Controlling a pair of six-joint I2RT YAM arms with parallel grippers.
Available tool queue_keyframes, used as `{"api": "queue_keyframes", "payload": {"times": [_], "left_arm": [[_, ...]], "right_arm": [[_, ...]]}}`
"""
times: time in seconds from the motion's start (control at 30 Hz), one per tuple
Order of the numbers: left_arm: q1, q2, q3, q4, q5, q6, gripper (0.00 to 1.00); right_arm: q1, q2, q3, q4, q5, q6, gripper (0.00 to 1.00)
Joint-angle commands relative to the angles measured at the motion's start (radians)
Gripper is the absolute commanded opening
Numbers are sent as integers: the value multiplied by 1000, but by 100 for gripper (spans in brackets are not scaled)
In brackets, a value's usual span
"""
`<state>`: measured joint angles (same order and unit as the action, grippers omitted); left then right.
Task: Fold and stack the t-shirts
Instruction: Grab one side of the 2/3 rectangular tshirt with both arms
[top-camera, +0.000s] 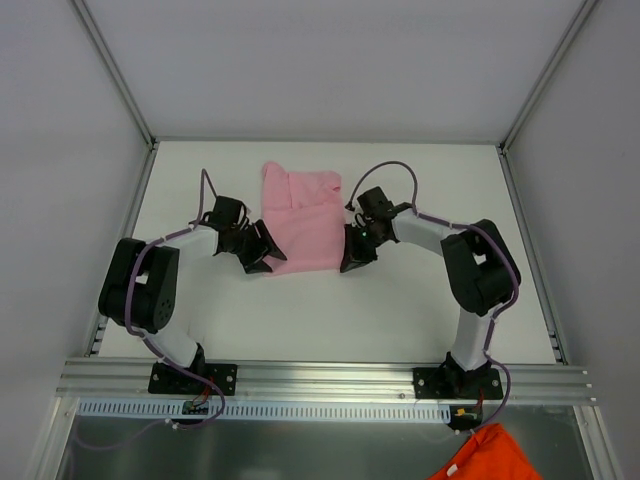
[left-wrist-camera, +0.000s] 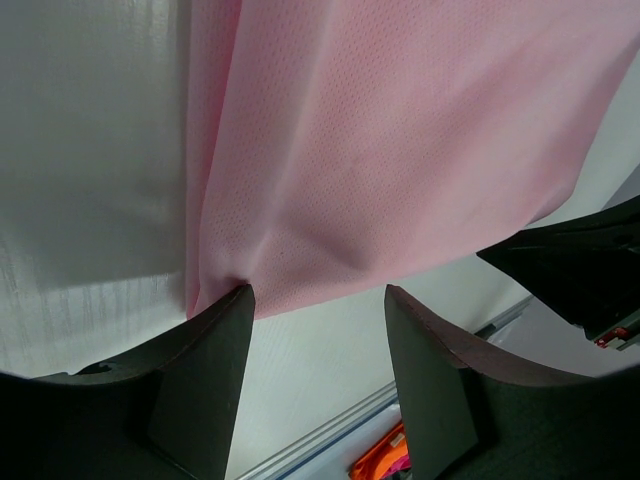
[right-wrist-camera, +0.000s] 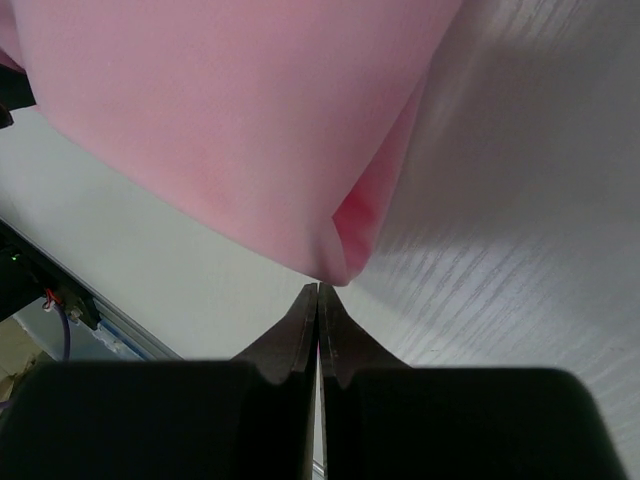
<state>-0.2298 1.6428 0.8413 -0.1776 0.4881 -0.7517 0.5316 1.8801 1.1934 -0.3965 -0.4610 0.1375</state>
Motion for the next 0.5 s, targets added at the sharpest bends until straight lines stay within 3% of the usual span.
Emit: {"api": "queue_keyframes", "payload": {"times": [0.0,0.13,0.23,0.27,0.37,0.4,0.47], "left_arm": [[-5,5,15,-31,-20,32,56],[-5,-11,36,-51,-23,48,59],[-6,-35,60,-53,-19,55,70],[-6,-50,74,-60,-22,58,81],[-6,-83,93,-86,-57,61,99],[-5,-107,99,-104,-87,63,99],[-5,-127,102,-115,-108,61,99]], "right_arm": [[10,14,-5,13,-2,-18,1],[16,19,-8,7,2,-29,1],[24,-4,3,-16,27,-39,1],[25,-21,11,-30,44,-47,5],[36,-50,17,-57,68,-73,25],[38,-74,17,-62,102,-79,36],[39,-96,3,-67,125,-84,44]]}}
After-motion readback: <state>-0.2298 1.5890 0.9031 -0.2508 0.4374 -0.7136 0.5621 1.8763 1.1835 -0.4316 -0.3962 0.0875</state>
